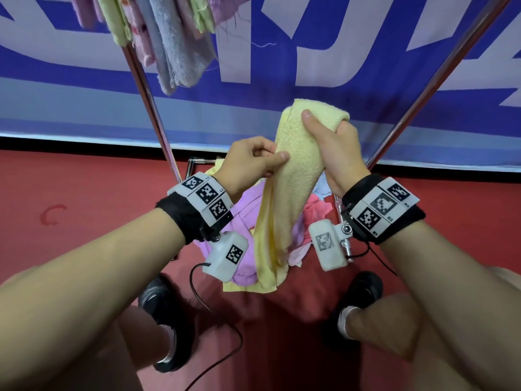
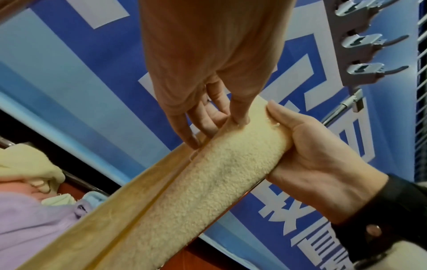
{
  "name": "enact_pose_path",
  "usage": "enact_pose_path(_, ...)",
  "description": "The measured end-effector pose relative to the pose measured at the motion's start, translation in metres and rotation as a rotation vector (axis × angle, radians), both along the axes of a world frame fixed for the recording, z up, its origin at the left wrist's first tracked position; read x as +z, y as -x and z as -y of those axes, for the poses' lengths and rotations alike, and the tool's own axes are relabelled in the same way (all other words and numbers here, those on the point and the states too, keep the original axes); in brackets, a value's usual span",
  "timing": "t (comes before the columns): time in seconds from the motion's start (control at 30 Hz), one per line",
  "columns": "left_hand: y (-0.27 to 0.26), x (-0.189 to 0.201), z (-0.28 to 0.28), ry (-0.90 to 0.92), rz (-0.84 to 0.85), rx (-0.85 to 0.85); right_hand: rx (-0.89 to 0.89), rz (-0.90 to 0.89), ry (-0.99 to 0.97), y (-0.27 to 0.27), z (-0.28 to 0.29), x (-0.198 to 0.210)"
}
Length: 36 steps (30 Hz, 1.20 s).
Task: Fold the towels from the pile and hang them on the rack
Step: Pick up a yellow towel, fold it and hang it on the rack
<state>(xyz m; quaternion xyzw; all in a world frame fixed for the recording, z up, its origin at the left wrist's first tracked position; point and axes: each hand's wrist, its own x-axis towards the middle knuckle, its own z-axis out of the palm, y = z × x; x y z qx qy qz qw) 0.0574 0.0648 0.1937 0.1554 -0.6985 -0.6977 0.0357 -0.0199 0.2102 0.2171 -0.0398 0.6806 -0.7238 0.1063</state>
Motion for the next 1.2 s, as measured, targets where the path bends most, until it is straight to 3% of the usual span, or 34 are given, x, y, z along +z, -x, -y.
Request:
enact_pose_path(0.07, 0.002, 0.000, 0.001, -0.055, -0.024, 0.026, -0.010, -0.054, -0.035, 0.004, -0.004, 0.003)
enact_pose_path(0.2, 0.005, -0.006, 0.004, 0.032, -0.014, 0.033, 0.036, -0.127, -0.071, 0.006, -0.007, 0.005)
enact_pose_path(0.33, 0.001, -0.004, -0.003, 0.089, -0.008, -0.157, 0.055, -0.092, -0.063, 0.010, -0.009, 0.006)
enact_pose_path(0.5, -0.004, 0.000, -0.006, 0.018, -0.038, -0.130, -0.043, -0.024, -0.050, 0.025, -0.017, 0.009)
enact_pose_path(0.57, -0.005, 0.003, -0.009, -0.008, -0.038, -0.130, -0.027, 0.099, 0.052, 0.023, -0.015, 0.006)
enact_pose_path(0.67, 0.002, 0.012, -0.008, -0.054, -0.062, -0.025, 0.244, 0.491, 0.431, 0.000, -0.005, -0.003)
enact_pose_path(0.73, 0.008, 0.018, 0.002, -0.103, -0.074, 0.085, 0.364, 0.569, 0.509, -0.015, 0.004, -0.010)
enact_pose_path(0.87, 0.007, 0.024, 0.015, -0.039, -0.073, 0.208, 0.331, 0.395, 0.292, -0.022, 0.015, -0.024)
enact_pose_path(1.03, 0.003, 0.027, 0.018, 0.022, -0.140, 0.210, 0.191, 0.183, 0.203, -0.019, 0.015, -0.022)
enact_pose_path(1.1, 0.000, 0.020, 0.019, 0.041, -0.115, 0.135, 0.159, 0.097, 0.183, -0.017, 0.013, -0.015)
enact_pose_path(1.2, -0.008, 0.007, 0.013, 0.085, 0.007, -0.174, 0.127, 0.015, 0.178, -0.008, 0.005, -0.004)
